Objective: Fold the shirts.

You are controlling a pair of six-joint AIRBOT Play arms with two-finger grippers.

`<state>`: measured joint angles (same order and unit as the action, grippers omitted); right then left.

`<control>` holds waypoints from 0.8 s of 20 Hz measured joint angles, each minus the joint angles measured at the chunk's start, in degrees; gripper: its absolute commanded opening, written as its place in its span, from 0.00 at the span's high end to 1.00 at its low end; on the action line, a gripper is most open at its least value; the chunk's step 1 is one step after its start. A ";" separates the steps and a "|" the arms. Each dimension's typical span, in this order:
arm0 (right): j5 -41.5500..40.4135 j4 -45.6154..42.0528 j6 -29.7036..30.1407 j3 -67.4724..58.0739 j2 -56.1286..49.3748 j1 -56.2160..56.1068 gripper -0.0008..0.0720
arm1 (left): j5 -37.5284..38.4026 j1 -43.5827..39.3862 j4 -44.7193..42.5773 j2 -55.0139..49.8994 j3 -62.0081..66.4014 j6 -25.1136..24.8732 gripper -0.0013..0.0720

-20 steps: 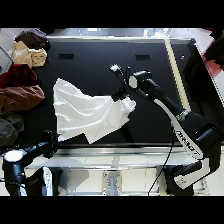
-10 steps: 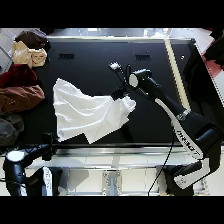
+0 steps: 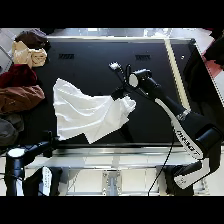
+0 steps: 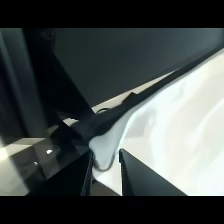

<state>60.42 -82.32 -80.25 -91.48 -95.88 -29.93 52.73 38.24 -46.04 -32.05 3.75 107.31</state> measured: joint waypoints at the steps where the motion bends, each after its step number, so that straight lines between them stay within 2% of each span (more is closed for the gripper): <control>1: 0.00 0.00 0.00 0.00 0.00 0.00 0.97 | -0.42 0.00 0.83 -0.96 0.00 -1.33 0.78; 2: 0.00 0.00 0.02 0.00 0.00 0.00 0.97 | -0.76 0.00 1.70 -1.66 0.00 -2.38 0.96; 4: 0.00 -0.02 0.00 0.00 0.00 0.00 0.97 | -1.42 0.00 3.32 -2.64 0.02 -4.35 0.97; 6: 0.04 -0.26 0.00 0.00 0.55 0.00 0.97 | -1.99 0.00 7.56 -3.19 0.50 -8.76 0.97; 9: 1.55 -3.28 0.00 0.00 3.89 0.02 0.97 | -3.45 0.02 21.88 -3.39 4.44 -21.59 0.97; 12: 7.13 -9.25 -0.07 0.00 11.39 0.09 0.97 | -3.13 0.07 33.99 -3.19 14.01 -32.74 0.97; 16: 15.52 -13.55 -1.22 -0.02 26.27 -0.46 0.97 | 0.59 0.26 40.13 -3.04 34.23 -39.78 0.97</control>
<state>75.94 -95.88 -81.47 -91.50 -69.60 -30.39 53.32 38.50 -5.91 -35.09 37.98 67.53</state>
